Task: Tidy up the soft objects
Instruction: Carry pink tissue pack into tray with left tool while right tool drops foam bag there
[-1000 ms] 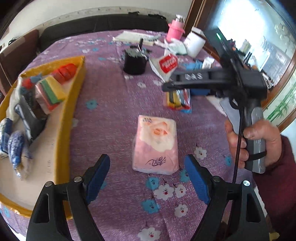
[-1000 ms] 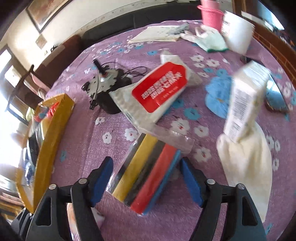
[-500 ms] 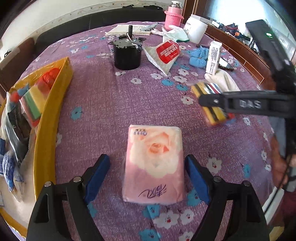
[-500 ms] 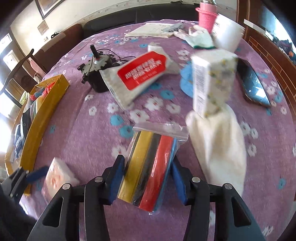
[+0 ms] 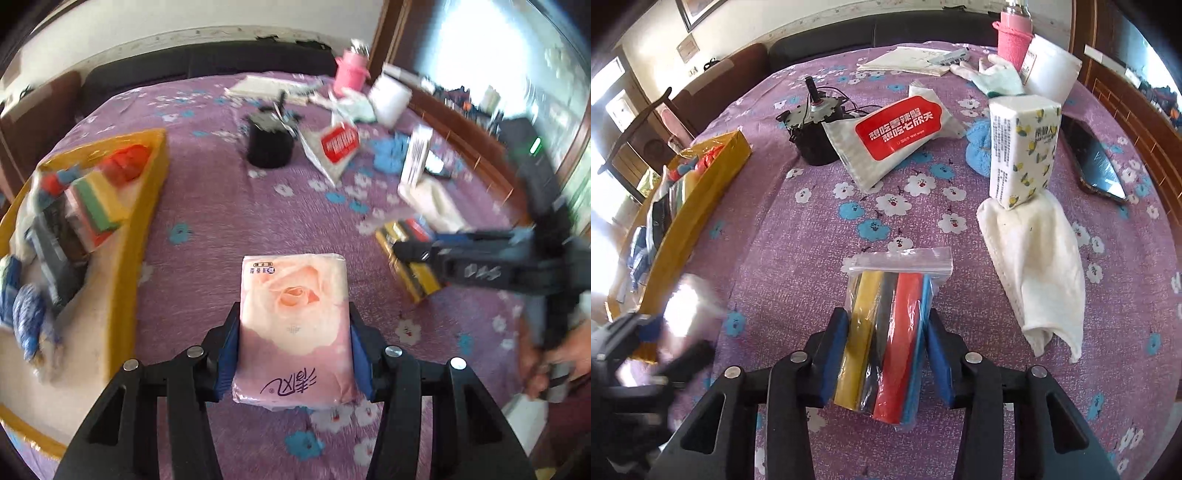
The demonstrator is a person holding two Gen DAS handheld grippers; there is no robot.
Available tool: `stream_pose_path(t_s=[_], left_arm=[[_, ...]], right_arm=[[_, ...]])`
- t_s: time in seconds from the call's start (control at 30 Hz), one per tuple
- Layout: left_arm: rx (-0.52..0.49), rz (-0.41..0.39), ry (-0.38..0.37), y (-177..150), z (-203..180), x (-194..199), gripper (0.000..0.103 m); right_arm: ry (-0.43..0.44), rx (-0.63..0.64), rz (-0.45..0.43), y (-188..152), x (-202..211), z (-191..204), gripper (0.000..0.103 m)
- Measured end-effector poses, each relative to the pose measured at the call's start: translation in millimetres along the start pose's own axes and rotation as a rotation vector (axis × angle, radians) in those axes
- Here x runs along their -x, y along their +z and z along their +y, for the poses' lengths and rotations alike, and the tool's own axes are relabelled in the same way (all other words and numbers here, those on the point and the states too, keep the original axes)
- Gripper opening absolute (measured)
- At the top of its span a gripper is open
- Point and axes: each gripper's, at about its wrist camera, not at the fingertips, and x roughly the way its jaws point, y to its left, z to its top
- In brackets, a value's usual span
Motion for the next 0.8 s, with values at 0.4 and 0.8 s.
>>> stream_pose_path(t_s=[0.4,0.8], left_arm=[[0.289,-0.113,0.124,-23.5,117.1,81.5,0.051],[0.443,-0.062,0.298,-37.6,202.4,76.9,0.052]], right_arm=[[-0.033,0.084,0.000,-5.9,-1.9,34.2,0.047],[0.163,0.161,-0.074,21.3,33.9,113.7,0.048]])
